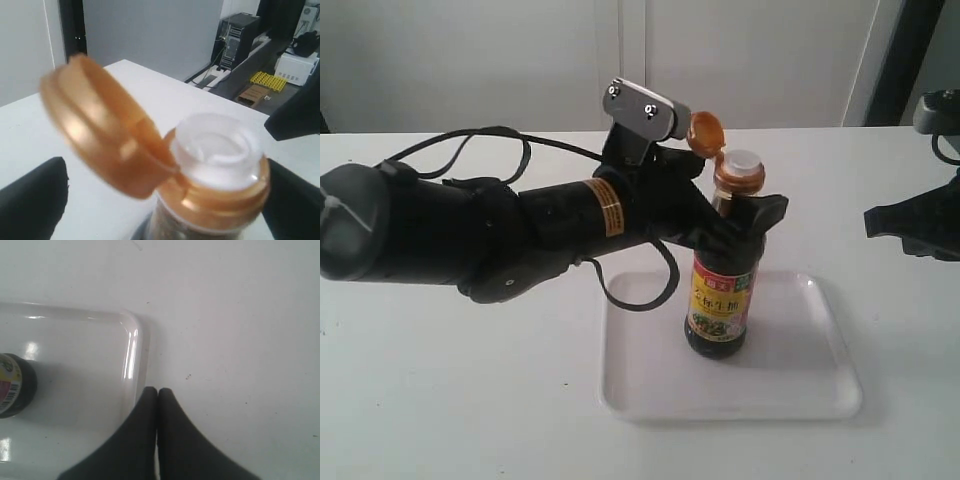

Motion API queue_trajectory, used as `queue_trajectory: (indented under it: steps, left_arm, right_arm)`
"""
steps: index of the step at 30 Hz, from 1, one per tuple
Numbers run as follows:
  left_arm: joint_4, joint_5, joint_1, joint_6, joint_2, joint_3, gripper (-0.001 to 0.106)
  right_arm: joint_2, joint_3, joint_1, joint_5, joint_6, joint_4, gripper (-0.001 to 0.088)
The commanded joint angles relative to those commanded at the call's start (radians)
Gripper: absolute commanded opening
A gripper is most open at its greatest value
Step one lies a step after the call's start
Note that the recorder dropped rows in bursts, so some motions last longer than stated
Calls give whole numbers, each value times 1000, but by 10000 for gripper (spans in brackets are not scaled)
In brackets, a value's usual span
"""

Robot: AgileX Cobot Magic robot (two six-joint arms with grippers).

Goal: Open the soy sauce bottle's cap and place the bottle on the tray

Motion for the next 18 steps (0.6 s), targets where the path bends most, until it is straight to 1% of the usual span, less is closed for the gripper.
queue_trajectory:
  steps: [4,6,10,18]
  left_arm:
    - [-46,9,0,62,-13,0,1051]
    - [-87,27,0,95,-23,-2,1051]
    - [-164,22,0,168,-37,-2,1051]
    - [-164,24,0,169,-75,-32,1051]
  right_arm:
    - [0,0,2,0,0,0,0]
    - [0,0,2,0,0,0,0]
    - [0,0,2,0,0,0,0]
    - [0,0,2,-3,0,0,0]
